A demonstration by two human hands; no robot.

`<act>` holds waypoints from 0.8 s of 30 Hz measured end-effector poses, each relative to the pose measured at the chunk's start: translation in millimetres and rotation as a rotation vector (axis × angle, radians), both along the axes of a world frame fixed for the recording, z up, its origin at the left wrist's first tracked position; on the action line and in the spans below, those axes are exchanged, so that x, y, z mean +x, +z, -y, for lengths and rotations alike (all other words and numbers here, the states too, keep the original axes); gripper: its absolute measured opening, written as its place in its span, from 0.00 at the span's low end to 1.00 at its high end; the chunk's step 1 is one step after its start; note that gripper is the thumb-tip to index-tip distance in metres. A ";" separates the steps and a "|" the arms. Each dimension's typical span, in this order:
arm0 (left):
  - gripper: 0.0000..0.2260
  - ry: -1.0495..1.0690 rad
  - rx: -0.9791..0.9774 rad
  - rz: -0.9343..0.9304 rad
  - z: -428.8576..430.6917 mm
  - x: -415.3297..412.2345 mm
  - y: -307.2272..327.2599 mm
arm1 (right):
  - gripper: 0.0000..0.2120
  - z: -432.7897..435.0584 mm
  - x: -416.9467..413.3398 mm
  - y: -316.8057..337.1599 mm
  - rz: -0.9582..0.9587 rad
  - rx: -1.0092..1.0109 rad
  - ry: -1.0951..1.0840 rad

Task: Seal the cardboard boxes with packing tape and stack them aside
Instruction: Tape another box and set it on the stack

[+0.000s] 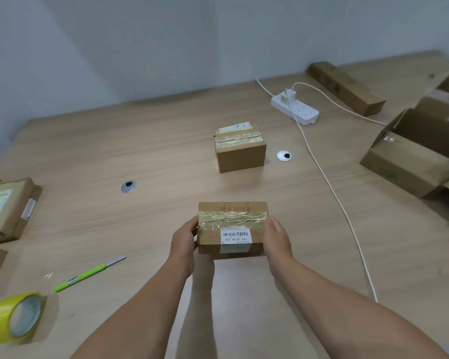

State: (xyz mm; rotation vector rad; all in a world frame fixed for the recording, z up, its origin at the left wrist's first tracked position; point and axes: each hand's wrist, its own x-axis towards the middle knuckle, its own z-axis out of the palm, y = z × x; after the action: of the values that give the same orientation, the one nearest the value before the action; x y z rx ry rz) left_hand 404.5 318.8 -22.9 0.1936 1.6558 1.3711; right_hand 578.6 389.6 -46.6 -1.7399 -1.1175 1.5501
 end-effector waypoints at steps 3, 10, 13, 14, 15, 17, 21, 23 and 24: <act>0.12 -0.089 -0.012 -0.025 -24.7 9.4 -0.2 | 0.18 -32.0 4.7 -2.1 0.003 0.024 -0.007; 0.15 -0.115 -0.038 -0.042 -77.8 6.6 -18.3 | 0.22 -96.7 9.4 1.0 0.015 0.022 -0.002; 0.12 -0.122 -0.029 -0.040 -100.7 11.6 -20.1 | 0.22 -118.3 5.0 1.6 0.009 -0.007 0.005; 0.12 -0.118 -0.041 -0.046 -108.1 11.8 -21.6 | 0.22 -125.9 3.0 0.1 0.008 -0.010 0.005; 0.13 -0.103 -0.044 -0.051 -113.6 10.9 -22.3 | 0.22 -131.7 0.7 -0.6 0.008 -0.008 0.007; 0.14 -0.080 -0.050 -0.049 -123.7 6.5 -26.5 | 0.22 -143.1 -4.6 -2.0 0.003 -0.012 0.013; 0.14 -0.071 -0.083 -0.068 -139.9 -2.5 -26.6 | 0.22 -160.5 -15.7 -6.3 -0.007 -0.012 0.037; 0.14 -0.057 -0.093 -0.074 -148.0 -5.5 -25.9 | 0.22 -167.8 -19.1 -8.9 -0.014 -0.012 0.033; 0.14 -0.053 -0.102 -0.073 -151.4 -7.0 -25.5 | 0.22 -170.9 -20.2 -10.4 -0.016 -0.010 0.025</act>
State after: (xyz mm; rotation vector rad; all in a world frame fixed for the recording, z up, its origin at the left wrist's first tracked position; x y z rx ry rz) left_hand 397.4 470.3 -48.4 0.2287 1.7641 1.2505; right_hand 558.5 560.5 -57.0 -1.7231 -1.1294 1.5854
